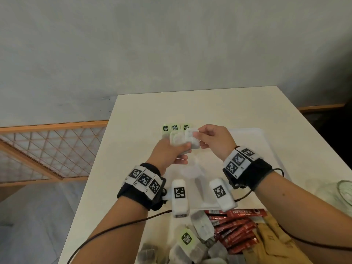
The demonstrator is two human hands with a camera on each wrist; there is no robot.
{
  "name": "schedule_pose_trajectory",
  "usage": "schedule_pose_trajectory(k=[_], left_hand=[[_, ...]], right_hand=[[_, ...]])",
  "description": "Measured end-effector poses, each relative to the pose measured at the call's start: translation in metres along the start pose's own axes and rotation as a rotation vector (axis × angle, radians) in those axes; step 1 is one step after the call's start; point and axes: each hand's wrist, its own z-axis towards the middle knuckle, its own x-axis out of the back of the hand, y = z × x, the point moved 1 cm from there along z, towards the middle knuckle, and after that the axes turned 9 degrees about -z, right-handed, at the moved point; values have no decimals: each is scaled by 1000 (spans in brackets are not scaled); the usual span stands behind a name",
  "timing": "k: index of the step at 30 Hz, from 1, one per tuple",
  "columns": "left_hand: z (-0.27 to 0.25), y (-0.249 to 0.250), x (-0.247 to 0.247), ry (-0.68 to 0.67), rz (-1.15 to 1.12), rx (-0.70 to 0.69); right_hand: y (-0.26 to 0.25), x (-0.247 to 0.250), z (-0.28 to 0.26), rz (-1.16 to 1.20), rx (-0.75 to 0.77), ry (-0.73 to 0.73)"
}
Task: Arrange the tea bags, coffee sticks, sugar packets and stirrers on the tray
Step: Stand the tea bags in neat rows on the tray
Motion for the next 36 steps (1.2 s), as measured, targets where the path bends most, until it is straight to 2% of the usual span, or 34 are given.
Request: schedule_pose_trajectory(k=[2, 4, 6, 9, 12, 17, 19, 21, 25, 29, 33, 36], left_hand=[[-4, -2, -4, 154, 29, -71], [-11, -3, -14, 226, 45, -127], [-18, -1, -28, 211, 89, -165], [-23, 1, -41, 158, 201, -204], [-23, 3, -42, 125, 220, -216], [-17, 7, -28, 145, 207, -138], [-13, 6, -21, 127, 218, -121], [-9, 4, -14, 118, 208, -107], [-2, 1, 2, 84, 102, -16], [10, 1, 32, 134, -31, 93], [22, 6, 55, 203, -166, 117], [27, 11, 65, 178, -288, 153]], right_hand=[[2, 5, -7, -37, 2, 86], [4, 6, -12, -136, 1, 136], [1, 5, -17, -203, -1, 150], [-5, 3, -21, -211, 10, 160], [-13, 2, -25, -204, 35, 137], [-22, 6, -21, -191, 41, 74], [-20, 9, -12, -295, 79, 79], [-15, 7, -2, -370, 99, 5], [-4, -8, 13, -349, 22, -164], [12, -26, 27, -382, -79, -285], [15, -42, 50, -403, -77, -172], [7, -53, 63, -386, -28, -135]])
